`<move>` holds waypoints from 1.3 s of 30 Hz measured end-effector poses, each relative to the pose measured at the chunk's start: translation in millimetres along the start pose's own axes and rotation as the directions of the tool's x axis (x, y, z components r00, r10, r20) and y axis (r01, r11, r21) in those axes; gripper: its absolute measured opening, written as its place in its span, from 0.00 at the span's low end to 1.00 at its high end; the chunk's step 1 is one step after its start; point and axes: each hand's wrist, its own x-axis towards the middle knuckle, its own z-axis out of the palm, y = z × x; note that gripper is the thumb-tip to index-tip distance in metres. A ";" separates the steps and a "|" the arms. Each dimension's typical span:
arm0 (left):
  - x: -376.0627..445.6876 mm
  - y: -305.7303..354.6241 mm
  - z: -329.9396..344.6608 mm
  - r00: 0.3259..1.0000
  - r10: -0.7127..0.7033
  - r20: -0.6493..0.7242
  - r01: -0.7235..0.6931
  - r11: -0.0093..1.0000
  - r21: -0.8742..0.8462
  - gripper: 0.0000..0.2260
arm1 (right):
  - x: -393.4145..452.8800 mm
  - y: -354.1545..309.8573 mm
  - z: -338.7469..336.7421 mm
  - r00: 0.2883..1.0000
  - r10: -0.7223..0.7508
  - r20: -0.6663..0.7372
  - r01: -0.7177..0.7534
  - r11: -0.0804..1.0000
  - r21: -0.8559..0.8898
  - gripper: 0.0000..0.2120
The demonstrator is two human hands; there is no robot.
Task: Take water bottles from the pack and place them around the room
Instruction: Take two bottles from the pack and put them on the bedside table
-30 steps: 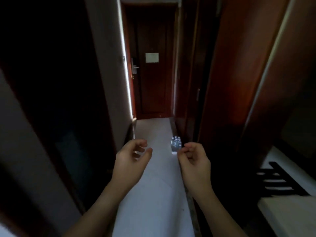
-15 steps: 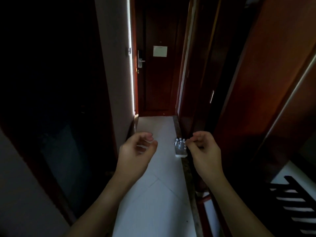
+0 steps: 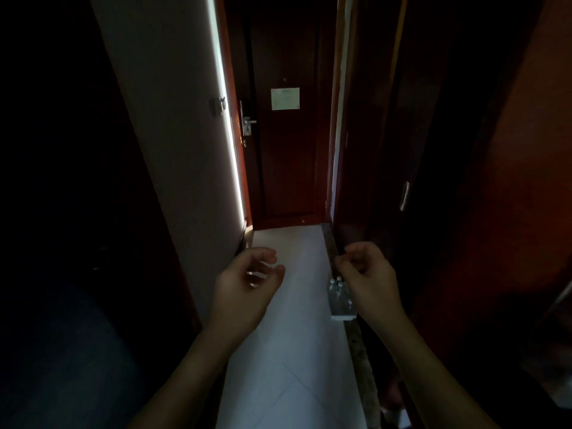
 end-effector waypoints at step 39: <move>654.2 -355.8 385.4 0.911 -0.004 0.412 -0.037 0.995 0.092 0.10 | 671.1 340.6 120.7 0.917 0.321 -0.237 -0.367 0.911 -0.188 0.08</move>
